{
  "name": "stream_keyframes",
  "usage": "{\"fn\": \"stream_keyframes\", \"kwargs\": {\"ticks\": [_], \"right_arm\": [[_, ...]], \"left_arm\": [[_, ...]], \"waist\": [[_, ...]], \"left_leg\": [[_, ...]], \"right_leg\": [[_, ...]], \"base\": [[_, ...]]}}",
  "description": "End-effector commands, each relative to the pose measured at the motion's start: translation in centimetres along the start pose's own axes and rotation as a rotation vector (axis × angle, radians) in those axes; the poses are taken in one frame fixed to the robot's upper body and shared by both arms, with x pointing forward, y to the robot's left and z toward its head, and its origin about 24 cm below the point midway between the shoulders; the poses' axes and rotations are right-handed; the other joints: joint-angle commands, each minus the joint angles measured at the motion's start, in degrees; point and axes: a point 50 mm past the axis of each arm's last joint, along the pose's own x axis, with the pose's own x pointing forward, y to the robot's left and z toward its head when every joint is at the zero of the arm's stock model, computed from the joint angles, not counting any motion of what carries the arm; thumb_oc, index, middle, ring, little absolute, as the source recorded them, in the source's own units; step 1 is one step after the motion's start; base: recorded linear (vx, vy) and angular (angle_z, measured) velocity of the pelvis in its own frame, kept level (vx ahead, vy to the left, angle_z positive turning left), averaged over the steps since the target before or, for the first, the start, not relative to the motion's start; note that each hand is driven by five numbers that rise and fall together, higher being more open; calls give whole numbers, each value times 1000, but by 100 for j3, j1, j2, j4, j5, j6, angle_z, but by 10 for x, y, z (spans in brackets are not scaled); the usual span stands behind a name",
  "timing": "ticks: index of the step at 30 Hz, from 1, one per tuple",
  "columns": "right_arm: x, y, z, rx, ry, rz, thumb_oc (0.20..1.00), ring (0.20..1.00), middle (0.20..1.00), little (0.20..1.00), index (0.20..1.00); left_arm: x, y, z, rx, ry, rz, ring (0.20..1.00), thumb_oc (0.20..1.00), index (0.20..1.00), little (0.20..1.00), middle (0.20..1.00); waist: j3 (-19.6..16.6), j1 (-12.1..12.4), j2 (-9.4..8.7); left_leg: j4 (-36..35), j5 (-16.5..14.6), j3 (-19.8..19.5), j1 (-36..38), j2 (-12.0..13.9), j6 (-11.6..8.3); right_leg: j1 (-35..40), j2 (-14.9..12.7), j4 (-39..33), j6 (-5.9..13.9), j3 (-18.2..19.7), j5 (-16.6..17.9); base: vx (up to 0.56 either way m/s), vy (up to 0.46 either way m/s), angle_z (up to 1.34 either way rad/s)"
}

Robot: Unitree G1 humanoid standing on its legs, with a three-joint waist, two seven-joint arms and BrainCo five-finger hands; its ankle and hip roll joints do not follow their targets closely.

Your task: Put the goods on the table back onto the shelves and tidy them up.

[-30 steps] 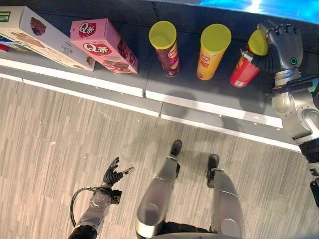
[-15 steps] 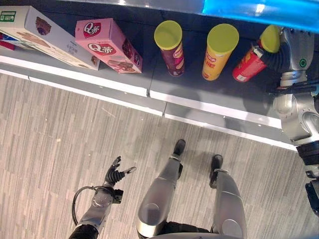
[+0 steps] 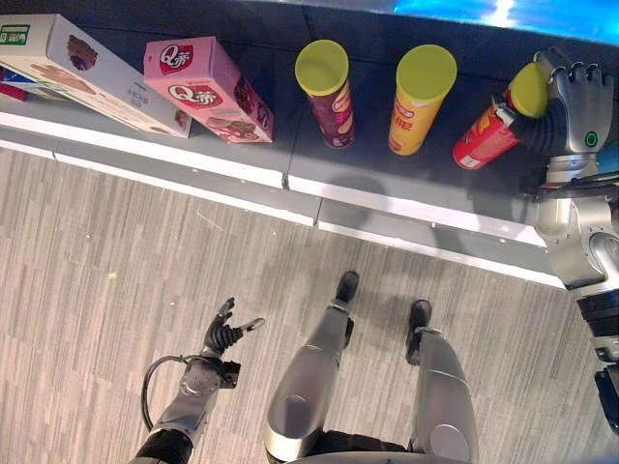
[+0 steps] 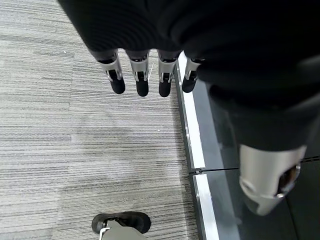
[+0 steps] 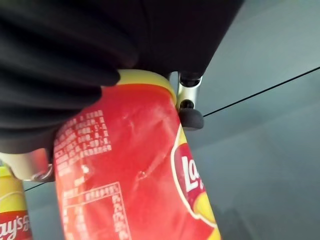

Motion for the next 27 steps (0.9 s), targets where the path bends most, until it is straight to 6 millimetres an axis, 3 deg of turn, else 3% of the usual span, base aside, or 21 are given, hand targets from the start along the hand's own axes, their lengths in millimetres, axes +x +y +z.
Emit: {"fn": "stream_keyframes", "kwargs": {"ticks": [1,27], "right_arm": [[16,-27,6,46,-34,-139,200,200,200,200,200],[10,-15,10,65,-83,-5,200,200,200,200,200]], "left_arm": [[-7,16,-8,57,11,38,1000,1000,1000,1000,1000],[-8,21,-11,48,28,58,1000,1000,1000,1000,1000]], "waist": [[-159,-47,-165],[-159,-135,-354]], "left_leg": [[878,-1066,121,-196,718,-227],[713,-998,134,-34,834,-288]], "right_leg": [[219,-561,-914,444,259,630],[308,-487,-996,438,228,656]], "base": [[0,0,0],[-2,-3,-1]]}}
